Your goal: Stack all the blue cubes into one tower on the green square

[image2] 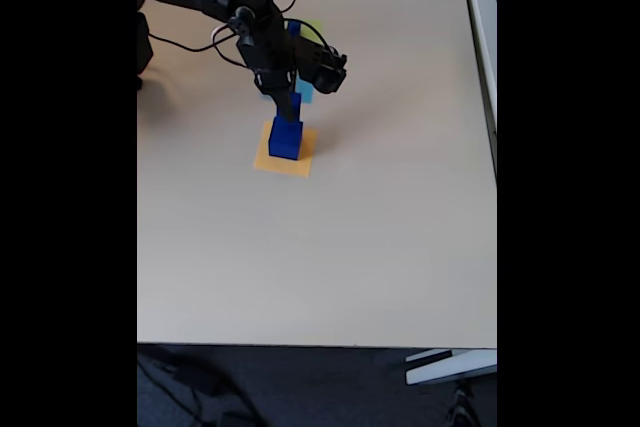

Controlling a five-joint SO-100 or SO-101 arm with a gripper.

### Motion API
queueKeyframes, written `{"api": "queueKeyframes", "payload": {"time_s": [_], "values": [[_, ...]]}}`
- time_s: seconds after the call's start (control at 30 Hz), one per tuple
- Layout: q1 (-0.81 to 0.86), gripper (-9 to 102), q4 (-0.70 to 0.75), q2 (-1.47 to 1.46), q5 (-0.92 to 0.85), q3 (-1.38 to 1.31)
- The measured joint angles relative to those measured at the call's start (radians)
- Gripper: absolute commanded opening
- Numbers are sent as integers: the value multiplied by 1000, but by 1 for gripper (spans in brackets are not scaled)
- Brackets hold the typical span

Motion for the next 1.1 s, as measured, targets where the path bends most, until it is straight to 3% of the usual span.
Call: {"api": "queueKeyframes", "payload": {"time_s": [0.3,0.73,1.1], "values": [[-132,7,9,0,156,0],[-282,7,-259,2,305,261],[-319,6,-354,37,367,367]]}}
